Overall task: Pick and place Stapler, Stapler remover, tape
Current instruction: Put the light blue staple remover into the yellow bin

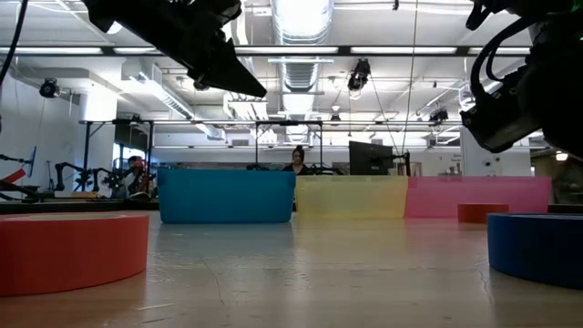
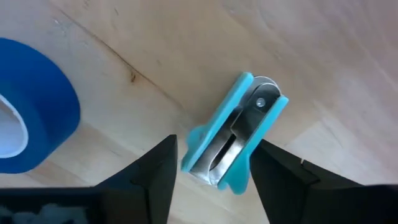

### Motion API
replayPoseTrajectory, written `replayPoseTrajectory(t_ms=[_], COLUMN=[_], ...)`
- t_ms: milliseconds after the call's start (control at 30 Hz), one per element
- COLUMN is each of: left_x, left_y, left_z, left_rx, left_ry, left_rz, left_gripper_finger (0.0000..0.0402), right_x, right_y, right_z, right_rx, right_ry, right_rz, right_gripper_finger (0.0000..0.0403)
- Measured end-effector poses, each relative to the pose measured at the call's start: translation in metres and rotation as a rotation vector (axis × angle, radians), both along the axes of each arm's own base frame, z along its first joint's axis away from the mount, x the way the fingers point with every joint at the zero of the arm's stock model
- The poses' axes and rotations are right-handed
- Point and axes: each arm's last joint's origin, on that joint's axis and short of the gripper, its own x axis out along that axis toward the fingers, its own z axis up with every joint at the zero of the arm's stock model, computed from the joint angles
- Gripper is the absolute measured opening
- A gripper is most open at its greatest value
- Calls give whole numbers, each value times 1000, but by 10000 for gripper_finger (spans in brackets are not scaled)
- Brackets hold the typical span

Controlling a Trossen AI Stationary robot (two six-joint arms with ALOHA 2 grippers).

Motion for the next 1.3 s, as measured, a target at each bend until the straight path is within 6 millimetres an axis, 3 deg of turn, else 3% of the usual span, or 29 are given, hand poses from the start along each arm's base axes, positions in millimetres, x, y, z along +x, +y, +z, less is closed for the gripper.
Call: replayPoseTrajectory(t_ms=[433,667,900,1100,1300], left_x=[0,0,0,0,-1], left_y=[0,0,0,0,0], left_z=[-1,-1,-1,-1,-1], left_rx=[-2,-17,-62,-99,-144], left_ry=[3,-1,-14,-26,-40], left_rz=[0,7,26,44,65], left_gripper_finger=[53,53,53,53,53], right_x=[4,9,28,55,82], right_y=[-9,-10,-19,-49,-107], right_z=[2,8,32,57,81], right_rx=[7,-19,-143,-342,-441], right_ry=[-20,-78,-252,-365,-403], right_rz=[78,165,380,578,667], right_gripper_finger=[91,102,98,101,105])
